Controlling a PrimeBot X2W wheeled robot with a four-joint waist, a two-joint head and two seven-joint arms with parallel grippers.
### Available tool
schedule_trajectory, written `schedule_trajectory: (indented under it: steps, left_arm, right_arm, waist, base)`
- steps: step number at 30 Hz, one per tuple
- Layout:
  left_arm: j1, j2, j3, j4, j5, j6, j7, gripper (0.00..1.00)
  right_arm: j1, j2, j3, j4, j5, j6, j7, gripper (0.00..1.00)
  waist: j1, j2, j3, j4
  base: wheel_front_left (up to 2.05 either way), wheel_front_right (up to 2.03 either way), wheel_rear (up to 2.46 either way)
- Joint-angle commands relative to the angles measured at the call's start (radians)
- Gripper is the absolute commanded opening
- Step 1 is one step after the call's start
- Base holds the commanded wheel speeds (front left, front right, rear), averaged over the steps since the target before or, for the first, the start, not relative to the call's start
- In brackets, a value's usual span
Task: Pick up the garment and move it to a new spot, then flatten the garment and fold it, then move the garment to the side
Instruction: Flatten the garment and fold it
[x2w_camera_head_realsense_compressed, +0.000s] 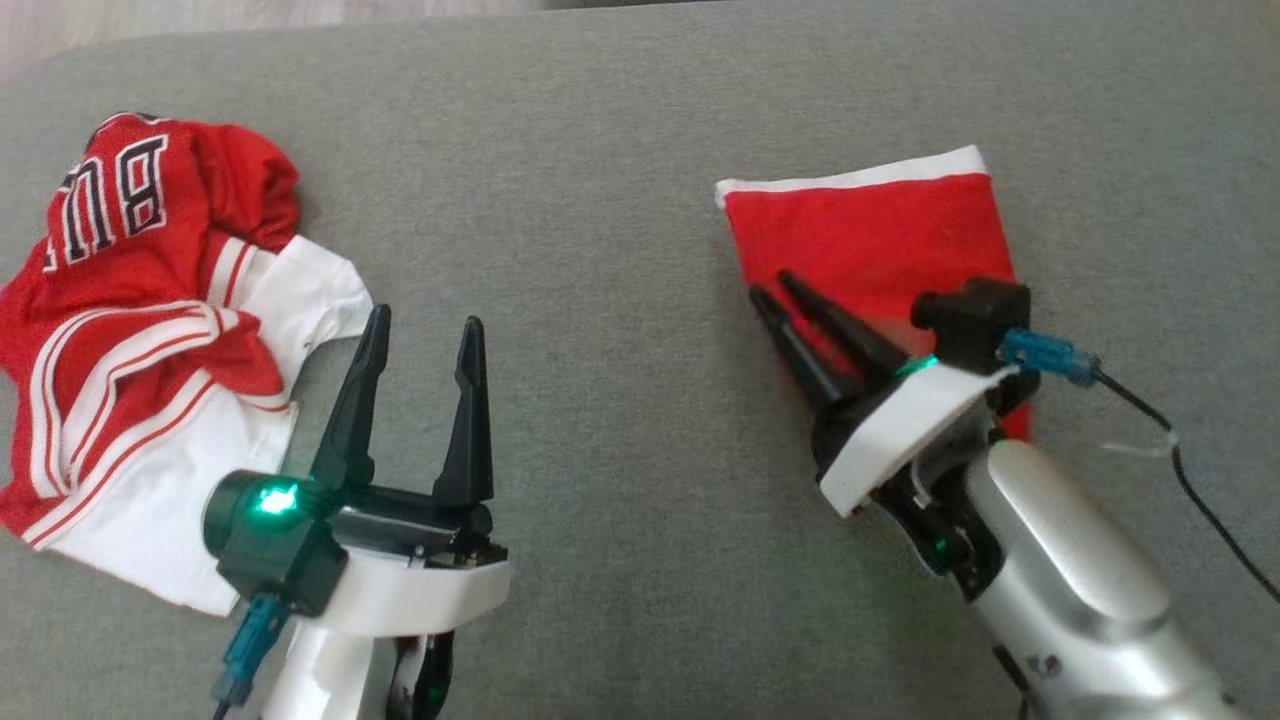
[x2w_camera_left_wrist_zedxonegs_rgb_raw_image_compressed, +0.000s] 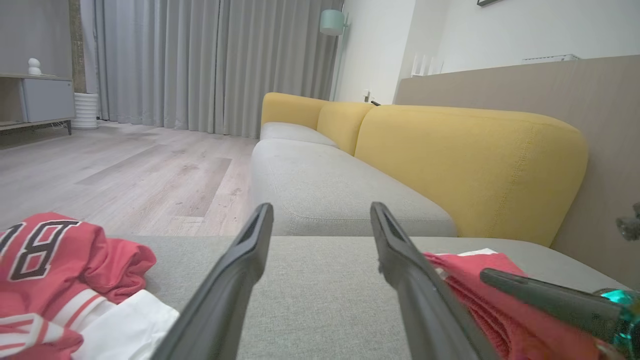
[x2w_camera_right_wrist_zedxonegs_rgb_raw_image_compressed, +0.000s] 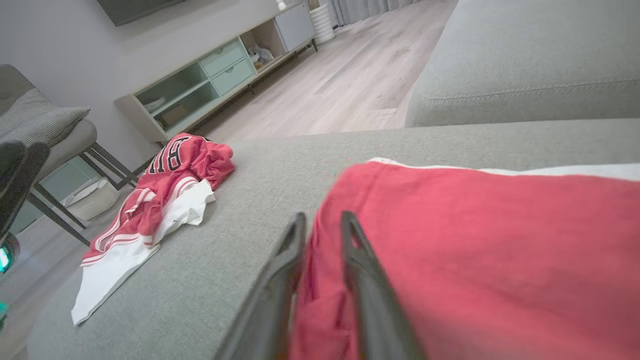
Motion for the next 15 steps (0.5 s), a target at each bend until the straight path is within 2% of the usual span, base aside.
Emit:
schedule_trajectory:
  steps: [1,8,12,15]
  left_arm:
    - [-0.011,-0.001,0.027,-0.029,-0.010,0.010,-0.005,1.00]
    - [0.008,-0.001,0.027,-0.031,-0.016,0.017,-0.005,1.00]
    - [0.019,-0.001,0.033,-0.035,-0.017,0.023,-0.005,1.00]
    - [0.027,-0.001,0.040,-0.040,-0.015,0.029,-0.005,1.00]
  right_arm:
    - [-0.004,0.008,-0.025,-0.050,-0.019,-0.001,-0.020,1.00]
    - [0.095,0.010,-0.242,-0.172,-0.133,-0.001,-0.105,1.00]
    - [0.159,0.000,-0.374,-0.186,-0.148,-0.001,-0.141,1.00]
    - [0.196,-0.014,-0.429,-0.161,-0.161,-0.001,-0.175,1.00]
  waist:
    - [0.0000,-0.0001,-0.002,0.007]
    - [0.0000,-0.0001,-0.029,0.011]
    - [0.0000,-0.0001,-0.050,0.008]
    - [0.0000,-0.0001,-0.066,0.009]
  base:
    - [0.00,0.00,0.00]
    - [0.00,0.00,0.00]
    - [0.00,0.00,0.00]
    - [0.00,0.00,0.00]
